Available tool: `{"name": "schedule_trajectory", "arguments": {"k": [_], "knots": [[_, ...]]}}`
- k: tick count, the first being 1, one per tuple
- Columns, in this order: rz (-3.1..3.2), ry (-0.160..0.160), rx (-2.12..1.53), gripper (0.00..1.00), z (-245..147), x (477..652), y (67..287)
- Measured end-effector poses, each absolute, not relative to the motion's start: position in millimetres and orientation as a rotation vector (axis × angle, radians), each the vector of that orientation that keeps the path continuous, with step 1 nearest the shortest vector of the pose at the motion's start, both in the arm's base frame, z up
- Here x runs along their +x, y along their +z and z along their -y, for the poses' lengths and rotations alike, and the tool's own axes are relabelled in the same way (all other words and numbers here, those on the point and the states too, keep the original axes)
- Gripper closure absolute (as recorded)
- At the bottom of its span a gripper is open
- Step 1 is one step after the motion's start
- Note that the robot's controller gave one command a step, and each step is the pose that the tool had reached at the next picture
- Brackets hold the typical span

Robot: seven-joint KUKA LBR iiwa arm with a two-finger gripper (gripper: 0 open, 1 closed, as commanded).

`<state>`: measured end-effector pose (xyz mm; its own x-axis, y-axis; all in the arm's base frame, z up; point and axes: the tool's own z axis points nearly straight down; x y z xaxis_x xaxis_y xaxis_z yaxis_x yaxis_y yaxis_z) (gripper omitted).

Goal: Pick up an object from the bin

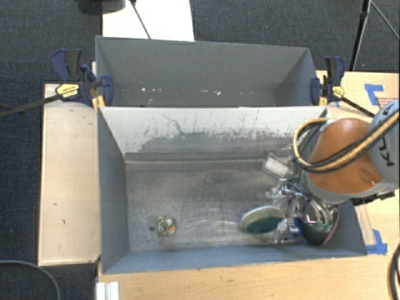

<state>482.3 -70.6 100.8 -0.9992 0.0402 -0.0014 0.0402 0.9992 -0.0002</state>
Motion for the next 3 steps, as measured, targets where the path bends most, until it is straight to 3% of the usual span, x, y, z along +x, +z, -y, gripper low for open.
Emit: {"name": "schedule_trajectory", "arguments": {"k": [1, 2, 3], "knots": [[-3.122, 0.002, 0.306, 0.00, 53.5, 482.2, 114.0], [-3.115, 0.002, 0.349, 0.00, 61.8, 482.2, 71.5], [-3.117, 0.001, 0.341, 0.00, 61.6, 483.4, 73.1]]}}
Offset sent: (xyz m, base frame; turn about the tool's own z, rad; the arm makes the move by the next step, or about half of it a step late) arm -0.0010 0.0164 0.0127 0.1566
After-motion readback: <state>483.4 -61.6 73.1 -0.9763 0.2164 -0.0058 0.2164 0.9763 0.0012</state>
